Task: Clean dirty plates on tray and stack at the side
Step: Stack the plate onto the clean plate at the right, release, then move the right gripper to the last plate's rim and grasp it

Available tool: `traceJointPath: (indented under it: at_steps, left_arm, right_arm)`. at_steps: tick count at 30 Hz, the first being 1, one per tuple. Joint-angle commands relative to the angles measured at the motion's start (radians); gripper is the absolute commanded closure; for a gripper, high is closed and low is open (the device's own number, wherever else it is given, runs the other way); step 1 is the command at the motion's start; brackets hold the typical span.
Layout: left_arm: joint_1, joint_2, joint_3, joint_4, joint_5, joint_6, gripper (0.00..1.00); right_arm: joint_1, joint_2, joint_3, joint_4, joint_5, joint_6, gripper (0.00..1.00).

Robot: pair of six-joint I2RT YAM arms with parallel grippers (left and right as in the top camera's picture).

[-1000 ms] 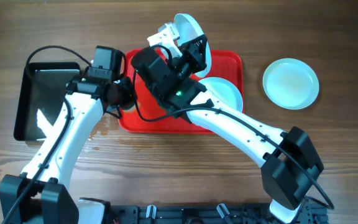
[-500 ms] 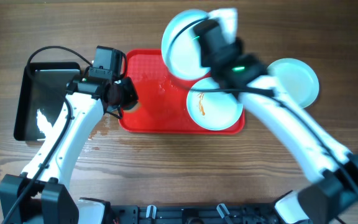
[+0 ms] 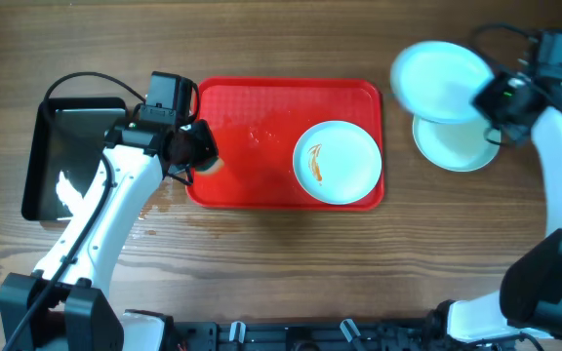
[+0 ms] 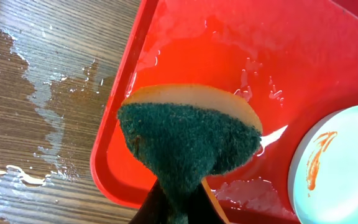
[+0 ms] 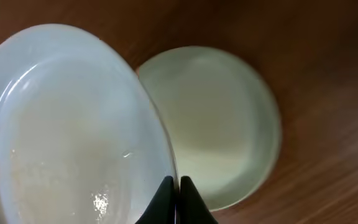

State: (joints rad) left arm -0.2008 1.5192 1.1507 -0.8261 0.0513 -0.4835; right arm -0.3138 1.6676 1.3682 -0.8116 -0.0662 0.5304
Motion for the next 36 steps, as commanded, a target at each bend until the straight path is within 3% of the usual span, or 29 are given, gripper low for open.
traceJointPath:
  at_steps: [1,8,15,16,18,20,24,31,32,33,35,36]
  left_arm:
    - [0.002,0.006,-0.007,0.007,0.009,0.009,0.96]
    - [0.002,0.006,-0.007,0.014,0.009,0.009,0.96]
    - [0.002,0.006,-0.007,0.026,0.009,0.009,0.96]
    - [0.002,0.006,-0.007,0.026,0.009,0.009,0.96]
    - [0.002,0.006,-0.007,0.026,0.008,0.009,0.96]
    - [0.002,0.006,-0.007,0.027,0.008,0.009,0.96]
    - [0.002,0.006,-0.007,0.030,0.009,0.009,0.96]
    - [0.002,0.006,-0.007,0.034,0.023,0.008,0.96]
    - [0.002,0.006,-0.007,0.037,0.035,0.008,0.96]
    - [0.001,0.006,-0.007,0.040,0.051,0.009,0.96]
    - [-0.002,0.006,-0.007,0.045,0.064,0.009,0.96]
    - [-0.006,0.006,-0.007,0.045,0.064,0.009,0.96]
  right_arm:
    - [-0.089,-0.002,-0.094,0.047,0.009,0.015,0.96]
    - [-0.123,0.009,-0.247,0.219,0.005,-0.034,0.96]
    - [-0.122,0.077,-0.262,0.244,0.005,-0.033,0.96]
    - [-0.122,0.088,-0.262,0.247,0.005,-0.033,0.92]
    - [-0.122,0.100,-0.262,0.254,-0.005,-0.060,0.71]
    - [-0.122,0.100,-0.262,0.251,-0.002,-0.097,0.66]
    - [-0.122,0.068,-0.261,0.232,-0.078,-0.082,0.66]
    - [-0.054,-0.132,-0.259,0.224,-0.449,-0.124,0.57]
    - [-0.022,-0.145,-0.259,0.224,-0.459,-0.140,0.51]
    - [0.018,-0.152,-0.259,0.225,-0.450,-0.155,0.38]
    - [0.113,-0.147,-0.261,0.241,-0.393,-0.220,0.00]
    - [0.157,-0.140,-0.262,0.246,-0.340,-0.250,0.00]
